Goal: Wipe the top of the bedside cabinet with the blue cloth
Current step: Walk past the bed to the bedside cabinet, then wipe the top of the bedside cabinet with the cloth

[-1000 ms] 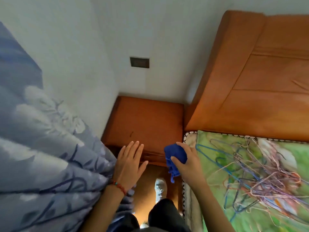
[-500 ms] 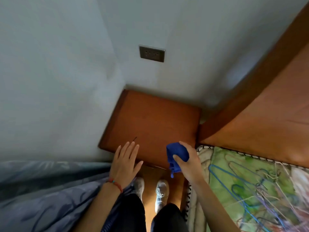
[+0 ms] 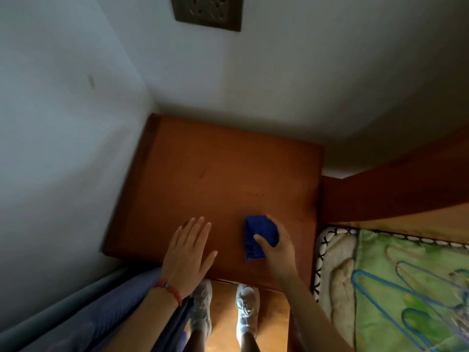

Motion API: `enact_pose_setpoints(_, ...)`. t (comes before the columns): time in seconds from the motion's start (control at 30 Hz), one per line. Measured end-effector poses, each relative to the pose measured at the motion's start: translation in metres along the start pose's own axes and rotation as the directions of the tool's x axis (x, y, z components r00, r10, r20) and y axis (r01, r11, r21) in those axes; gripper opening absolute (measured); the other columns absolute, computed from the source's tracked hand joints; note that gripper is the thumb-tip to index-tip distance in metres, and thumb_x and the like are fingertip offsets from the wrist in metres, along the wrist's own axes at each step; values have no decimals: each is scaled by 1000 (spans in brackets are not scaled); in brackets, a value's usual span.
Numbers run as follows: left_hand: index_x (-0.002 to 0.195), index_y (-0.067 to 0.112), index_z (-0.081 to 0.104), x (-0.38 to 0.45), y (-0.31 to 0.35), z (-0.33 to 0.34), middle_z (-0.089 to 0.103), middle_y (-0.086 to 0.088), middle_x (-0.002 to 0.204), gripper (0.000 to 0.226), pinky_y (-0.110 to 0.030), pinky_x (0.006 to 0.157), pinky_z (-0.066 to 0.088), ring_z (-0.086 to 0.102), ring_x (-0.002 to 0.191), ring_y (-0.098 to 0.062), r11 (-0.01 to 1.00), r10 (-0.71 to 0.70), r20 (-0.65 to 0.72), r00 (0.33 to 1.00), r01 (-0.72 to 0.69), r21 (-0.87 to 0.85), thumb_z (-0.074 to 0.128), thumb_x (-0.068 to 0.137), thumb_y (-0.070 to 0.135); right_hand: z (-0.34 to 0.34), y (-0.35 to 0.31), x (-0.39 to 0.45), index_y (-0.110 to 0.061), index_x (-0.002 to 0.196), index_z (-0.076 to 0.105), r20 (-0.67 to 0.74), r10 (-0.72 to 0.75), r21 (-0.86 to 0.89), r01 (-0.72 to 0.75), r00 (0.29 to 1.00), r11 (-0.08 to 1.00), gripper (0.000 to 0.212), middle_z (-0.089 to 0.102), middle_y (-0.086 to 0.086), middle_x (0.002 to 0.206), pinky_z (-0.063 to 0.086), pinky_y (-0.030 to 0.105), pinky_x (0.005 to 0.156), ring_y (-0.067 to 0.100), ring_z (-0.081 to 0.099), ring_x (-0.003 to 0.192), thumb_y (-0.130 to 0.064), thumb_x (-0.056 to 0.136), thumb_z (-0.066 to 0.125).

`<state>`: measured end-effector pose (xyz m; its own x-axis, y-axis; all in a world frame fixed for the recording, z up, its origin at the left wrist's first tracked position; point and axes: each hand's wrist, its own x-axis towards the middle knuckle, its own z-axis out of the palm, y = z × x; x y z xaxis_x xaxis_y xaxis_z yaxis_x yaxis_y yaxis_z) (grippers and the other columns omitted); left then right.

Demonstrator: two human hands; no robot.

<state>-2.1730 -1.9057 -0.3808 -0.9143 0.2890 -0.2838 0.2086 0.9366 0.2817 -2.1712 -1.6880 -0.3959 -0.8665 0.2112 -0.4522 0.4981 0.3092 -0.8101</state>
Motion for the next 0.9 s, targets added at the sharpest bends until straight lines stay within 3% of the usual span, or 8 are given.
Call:
enact_pose_setpoints(0.13,132,11,37,15,-11,33,50,-15,132,61,-47,99,31,43,122,-29,1000,12,16,1000,-13,15,12,95,52,9,32,10,-31,134,39,-93,-89,-290,58,992,955,49,41,8,135,38,26,86,21,41,115,-32,89,58)
enact_pose_setpoints(0.23,134,12,35,23,-16,47,48,-16,134,60,-49,99,31,40,125,-30,1000,8,10,1000,-8,17,13,95,52,14,41,9,-31,135,37,-134,-324,-555,201,936,807,46,29,9,142,46,41,86,32,42,114,-39,90,44)
enact_pose_setpoints(0.33,137,14,33,29,-20,55,43,-16,138,61,-49,100,32,31,128,-29,1000,-14,3,1000,14,8,13,94,54,28,53,11,-28,131,39,-83,-416,-731,228,906,643,45,27,7,142,49,49,83,34,38,112,-44,89,33)
enact_pose_setpoints(0.57,137,13,33,37,-30,68,41,-18,139,62,-44,104,20,29,129,-29,999,-26,8,1000,26,26,15,94,54,37,35,72,-20,129,46,-87,-454,-811,201,887,549,47,40,10,137,49,48,85,33,36,115,-39,87,37)
enact_pose_setpoints(0.73,139,13,31,45,-34,68,38,-17,141,63,-44,104,18,27,130,-29,999,-38,-25,999,39,20,18,94,54,31,15,117,-19,132,42,-117,-479,-796,205,870,569,49,45,11,139,48,49,86,32,36,121,-40,88,35)
enact_pose_setpoints(0.9,138,14,33,53,-42,68,37,-19,141,62,-46,105,16,28,130,-31,998,-66,-38,997,67,21,16,94,55,43,45,76,-17,127,41,-197,-512,-749,209,836,628,43,44,9,140,42,45,95,25,33,127,-34,88,42)
